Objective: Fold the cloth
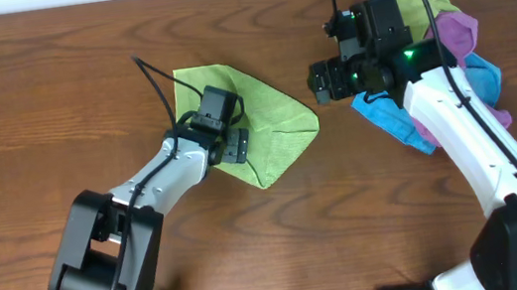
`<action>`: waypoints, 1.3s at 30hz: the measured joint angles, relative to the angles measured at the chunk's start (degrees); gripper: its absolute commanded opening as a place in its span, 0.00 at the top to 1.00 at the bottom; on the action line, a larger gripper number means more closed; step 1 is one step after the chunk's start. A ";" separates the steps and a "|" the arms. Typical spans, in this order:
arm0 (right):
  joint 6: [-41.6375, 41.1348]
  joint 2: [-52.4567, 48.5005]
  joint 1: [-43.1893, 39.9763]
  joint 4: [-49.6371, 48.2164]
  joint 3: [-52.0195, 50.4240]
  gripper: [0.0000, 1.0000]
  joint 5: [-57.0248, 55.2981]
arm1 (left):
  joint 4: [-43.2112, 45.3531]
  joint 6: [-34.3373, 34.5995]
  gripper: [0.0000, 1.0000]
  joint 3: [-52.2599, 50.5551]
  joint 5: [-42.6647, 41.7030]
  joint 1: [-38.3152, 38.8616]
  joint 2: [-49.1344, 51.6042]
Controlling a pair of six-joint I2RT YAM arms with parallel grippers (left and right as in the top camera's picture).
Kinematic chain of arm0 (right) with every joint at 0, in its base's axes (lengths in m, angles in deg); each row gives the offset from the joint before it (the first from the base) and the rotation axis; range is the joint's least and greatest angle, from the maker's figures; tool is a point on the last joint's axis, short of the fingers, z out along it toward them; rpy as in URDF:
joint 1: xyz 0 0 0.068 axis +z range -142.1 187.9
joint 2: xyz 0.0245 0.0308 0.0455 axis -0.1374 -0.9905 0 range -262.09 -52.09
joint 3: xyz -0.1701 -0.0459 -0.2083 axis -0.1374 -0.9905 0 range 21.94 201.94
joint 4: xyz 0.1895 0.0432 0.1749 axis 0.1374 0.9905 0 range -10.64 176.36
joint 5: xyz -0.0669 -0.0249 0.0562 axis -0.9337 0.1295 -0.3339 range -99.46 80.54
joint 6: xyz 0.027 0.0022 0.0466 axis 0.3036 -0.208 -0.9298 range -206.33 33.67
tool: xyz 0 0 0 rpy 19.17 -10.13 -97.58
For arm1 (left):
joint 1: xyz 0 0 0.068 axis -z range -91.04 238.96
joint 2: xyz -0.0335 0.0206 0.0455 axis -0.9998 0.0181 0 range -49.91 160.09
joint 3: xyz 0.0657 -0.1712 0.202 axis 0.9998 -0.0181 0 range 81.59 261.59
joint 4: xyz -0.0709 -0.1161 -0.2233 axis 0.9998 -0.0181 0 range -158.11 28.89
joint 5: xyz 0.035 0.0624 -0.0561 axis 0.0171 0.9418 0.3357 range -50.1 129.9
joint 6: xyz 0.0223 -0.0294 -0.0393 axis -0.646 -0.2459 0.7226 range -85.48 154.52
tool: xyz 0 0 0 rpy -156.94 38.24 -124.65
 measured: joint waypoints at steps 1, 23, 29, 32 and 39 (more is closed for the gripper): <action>0.00 0.00 0.07 0.00 0.00 0.11 0.00 | -0.31 0.13 0.09 0.35 0.02 0.00 -0.17; 0.00 -0.04 0.09 0.07 0.00 0.11 0.00 | 0.94 0.48 0.18 0.50 0.24 0.00 -0.74; 0.00 -0.04 0.07 0.09 0.00 0.11 0.00 | 1.09 0.48 0.17 0.50 0.26 0.00 -0.35; 0.00 -0.04 0.07 0.09 0.00 0.11 0.00 | 1.09 0.48 0.20 0.50 0.24 0.00 0.15; 0.00 -0.04 0.07 0.09 0.00 0.11 0.00 | 1.11 0.50 0.23 0.50 0.42 -0.22 0.28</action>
